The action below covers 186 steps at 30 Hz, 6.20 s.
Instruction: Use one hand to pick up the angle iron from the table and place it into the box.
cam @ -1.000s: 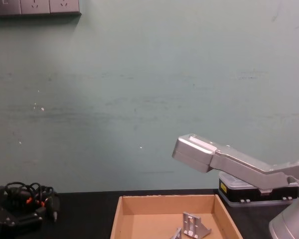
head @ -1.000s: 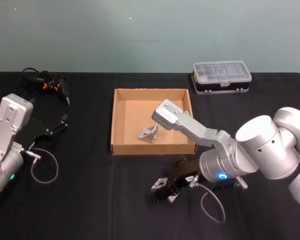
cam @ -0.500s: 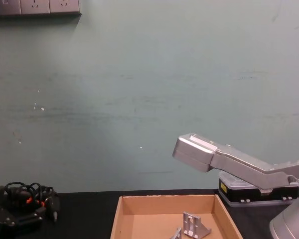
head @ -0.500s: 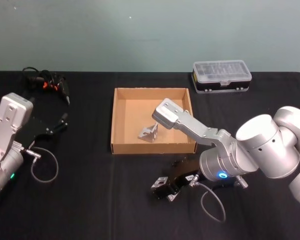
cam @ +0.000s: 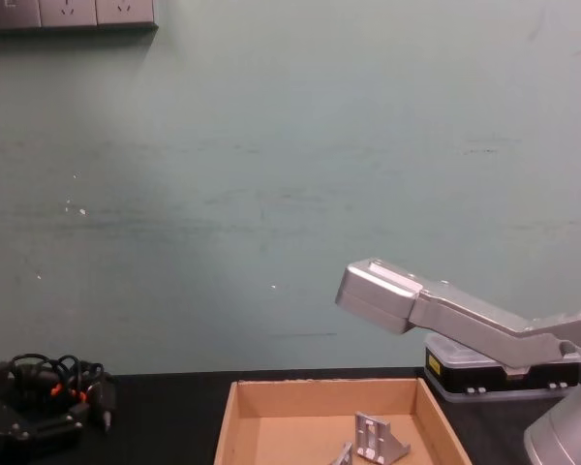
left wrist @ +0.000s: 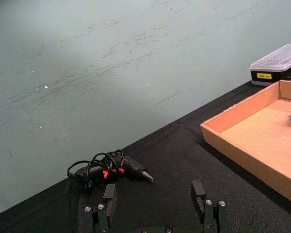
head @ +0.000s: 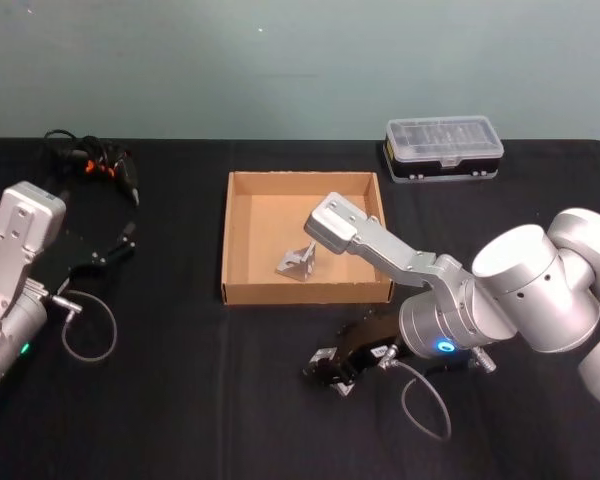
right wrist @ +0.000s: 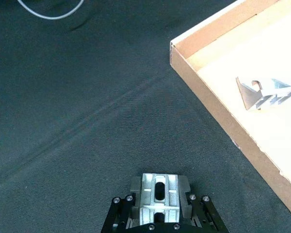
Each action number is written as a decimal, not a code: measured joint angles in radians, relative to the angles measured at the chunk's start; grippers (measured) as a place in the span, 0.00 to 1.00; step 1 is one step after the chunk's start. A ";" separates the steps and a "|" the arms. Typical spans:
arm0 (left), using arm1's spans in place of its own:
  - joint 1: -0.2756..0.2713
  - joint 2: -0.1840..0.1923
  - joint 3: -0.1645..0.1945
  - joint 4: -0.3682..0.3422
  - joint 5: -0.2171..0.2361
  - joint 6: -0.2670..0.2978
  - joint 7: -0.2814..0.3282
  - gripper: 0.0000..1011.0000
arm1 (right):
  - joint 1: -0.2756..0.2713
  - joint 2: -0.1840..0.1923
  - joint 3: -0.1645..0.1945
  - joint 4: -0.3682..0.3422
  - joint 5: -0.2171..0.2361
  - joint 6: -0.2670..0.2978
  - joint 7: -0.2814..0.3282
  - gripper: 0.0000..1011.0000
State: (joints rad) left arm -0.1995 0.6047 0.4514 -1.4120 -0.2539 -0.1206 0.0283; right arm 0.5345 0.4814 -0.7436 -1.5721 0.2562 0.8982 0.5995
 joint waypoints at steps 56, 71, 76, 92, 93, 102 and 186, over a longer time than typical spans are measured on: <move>0.000 0.000 0.000 0.000 0.000 0.000 0.000 1.00 | 0.138 -0.114 0.114 0.242 -0.065 -0.283 -0.064 0.46; 0.000 0.000 0.000 0.000 0.000 0.000 0.000 1.00 | 0.230 -0.207 0.078 0.444 -0.123 -0.401 -0.034 0.46; 0.000 0.000 0.000 0.000 0.000 0.000 0.000 1.00 | 0.263 -0.250 0.072 0.533 -0.139 -0.435 -0.027 0.46; 0.000 0.000 0.000 0.000 0.000 0.000 0.000 1.00 | 0.325 -0.339 0.079 0.719 -0.169 -0.523 -0.009 0.46; 0.000 0.000 0.000 0.000 0.000 0.000 0.000 1.00 | 0.327 -0.341 0.080 0.724 -0.170 -0.524 -0.009 0.46; 0.000 0.000 0.000 0.000 0.000 0.000 0.000 1.00 | 0.331 -0.348 0.082 0.741 -0.174 -0.527 -0.004 0.46; 0.000 0.000 0.000 0.000 0.000 0.000 0.000 1.00 | -0.356 -0.034 0.390 -0.123 -0.120 -0.597 -0.309 0.99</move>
State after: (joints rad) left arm -0.1995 0.6047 0.4514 -1.4120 -0.2539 -0.1205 0.0283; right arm 0.1785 0.4472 -0.3540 -1.6949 0.1358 0.3016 0.2907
